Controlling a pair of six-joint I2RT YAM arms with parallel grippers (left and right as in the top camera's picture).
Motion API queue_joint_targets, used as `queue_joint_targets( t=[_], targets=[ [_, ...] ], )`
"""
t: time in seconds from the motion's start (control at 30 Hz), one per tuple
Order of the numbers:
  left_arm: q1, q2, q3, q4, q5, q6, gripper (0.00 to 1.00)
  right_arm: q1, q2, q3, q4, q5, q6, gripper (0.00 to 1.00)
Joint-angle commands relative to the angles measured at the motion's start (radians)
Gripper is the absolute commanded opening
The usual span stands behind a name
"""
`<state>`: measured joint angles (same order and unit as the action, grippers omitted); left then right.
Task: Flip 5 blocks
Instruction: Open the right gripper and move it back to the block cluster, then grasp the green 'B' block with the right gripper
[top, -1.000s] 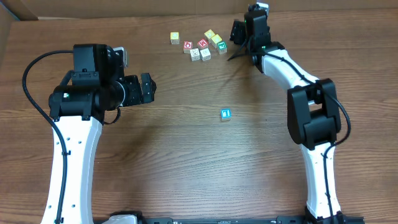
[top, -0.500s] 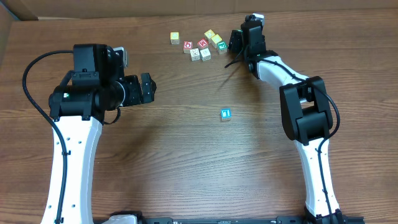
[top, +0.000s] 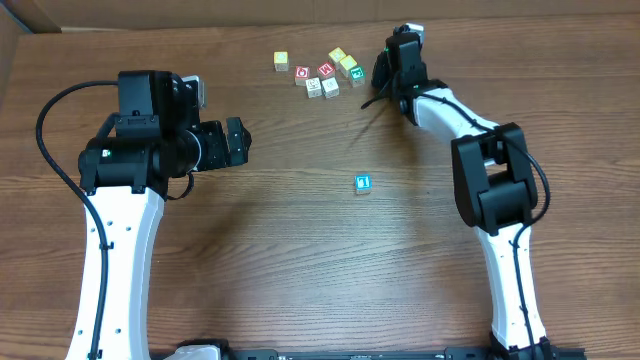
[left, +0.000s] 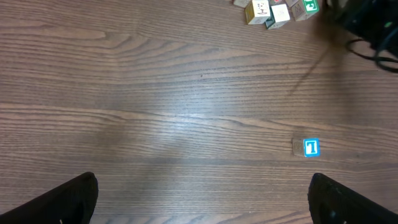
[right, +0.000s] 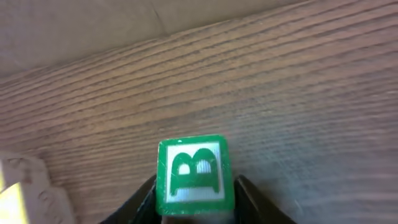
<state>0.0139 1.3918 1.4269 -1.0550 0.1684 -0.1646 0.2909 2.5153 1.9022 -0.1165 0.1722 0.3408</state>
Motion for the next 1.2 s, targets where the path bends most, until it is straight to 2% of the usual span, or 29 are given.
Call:
queue_joint_targets(
  t=[0.0, 0.17, 0.2, 0.3, 0.4, 0.5, 0.63, 0.87, 0.97, 1.17],
  targets=[
    [-0.001, 0.002, 0.019, 0.000, 0.001, 0.008, 1.00, 0.016, -0.219, 0.010, -0.066, 0.007, 0.003, 0.37],
    [-0.001, 0.002, 0.019, 0.000, 0.001, 0.008, 1.00, 0.050, -0.410, 0.010, -0.300, -0.051, 0.003, 0.37],
    [-0.001, 0.002, 0.019, 0.001, 0.001, 0.008, 1.00, 0.064, -0.476, 0.010, -0.402, -0.106, 0.003, 0.37],
    [-0.002, 0.002, 0.019, 0.001, 0.001, 0.008, 1.00, 0.080, -0.549, 0.010, -0.539, -0.114, 0.001, 0.38],
    [-0.001, 0.002, 0.019, 0.001, 0.001, 0.008, 1.00, 0.079, -0.569, 0.010, -0.618, -0.115, -0.013, 0.59],
    [-0.001, 0.002, 0.019, 0.000, 0.001, 0.008, 1.00, 0.063, -0.550, 0.004, -0.654, -0.170, -0.069, 0.75],
    [-0.001, 0.002, 0.019, 0.000, 0.001, 0.008, 1.00, 0.048, -0.490, 0.002, -0.645, -0.198, -0.093, 0.81],
    [-0.001, 0.002, 0.019, 0.001, 0.001, 0.008, 1.00, 0.030, -0.315, 0.002, -0.439, -0.193, -0.273, 0.83],
    [-0.001, 0.002, 0.019, 0.001, 0.001, 0.008, 1.00, 0.013, -0.244, 0.002, -0.360, -0.192, -0.308, 0.83],
    [-0.001, 0.002, 0.019, 0.001, 0.001, 0.008, 1.00, -0.036, -0.143, 0.002, -0.231, -0.190, -0.316, 0.70]
  ],
)
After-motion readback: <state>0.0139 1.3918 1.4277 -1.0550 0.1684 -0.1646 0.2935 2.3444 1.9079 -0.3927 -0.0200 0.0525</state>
